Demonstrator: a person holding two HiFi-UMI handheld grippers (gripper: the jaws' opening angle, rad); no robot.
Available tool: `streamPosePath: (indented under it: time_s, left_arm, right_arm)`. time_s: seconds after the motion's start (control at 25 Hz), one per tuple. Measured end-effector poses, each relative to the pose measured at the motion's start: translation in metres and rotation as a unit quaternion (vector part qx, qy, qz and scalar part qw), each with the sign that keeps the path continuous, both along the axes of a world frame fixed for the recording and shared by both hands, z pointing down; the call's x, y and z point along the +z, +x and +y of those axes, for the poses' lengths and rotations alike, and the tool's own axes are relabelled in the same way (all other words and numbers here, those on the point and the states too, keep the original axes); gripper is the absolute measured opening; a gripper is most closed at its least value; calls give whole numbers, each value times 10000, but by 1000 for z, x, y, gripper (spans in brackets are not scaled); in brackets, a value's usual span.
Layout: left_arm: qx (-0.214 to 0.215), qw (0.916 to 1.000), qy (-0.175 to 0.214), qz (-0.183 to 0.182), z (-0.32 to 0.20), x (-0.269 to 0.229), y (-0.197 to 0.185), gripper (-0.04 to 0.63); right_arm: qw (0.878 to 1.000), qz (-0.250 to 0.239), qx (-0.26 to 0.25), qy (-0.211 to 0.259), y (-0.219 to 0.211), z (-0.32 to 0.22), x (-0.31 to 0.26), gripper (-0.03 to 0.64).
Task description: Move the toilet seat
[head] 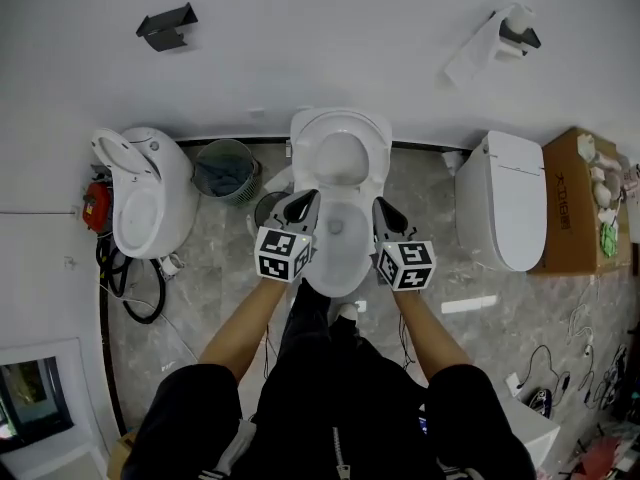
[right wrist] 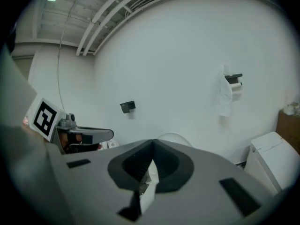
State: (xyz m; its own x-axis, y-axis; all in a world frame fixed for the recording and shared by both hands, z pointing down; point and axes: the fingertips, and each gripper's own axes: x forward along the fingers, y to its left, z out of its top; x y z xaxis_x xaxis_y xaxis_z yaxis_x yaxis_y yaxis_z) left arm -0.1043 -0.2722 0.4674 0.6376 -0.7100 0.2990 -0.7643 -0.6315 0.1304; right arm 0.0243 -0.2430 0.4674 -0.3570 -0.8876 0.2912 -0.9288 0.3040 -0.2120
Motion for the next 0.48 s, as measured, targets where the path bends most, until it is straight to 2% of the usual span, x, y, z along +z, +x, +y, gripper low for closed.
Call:
streamPosePath:
  time_s: [0.24, 0.48]
  left_arm:
    - [52, 9992, 375, -97, 51, -28, -2, -2]
    - [-11, 9985, 549, -31, 88, -46, -2, -2]
  right_arm:
    - [9996, 31, -158, 252, -8, 47, -31, 3]
    - [9974, 164, -372, 599, -7, 83, -55, 3]
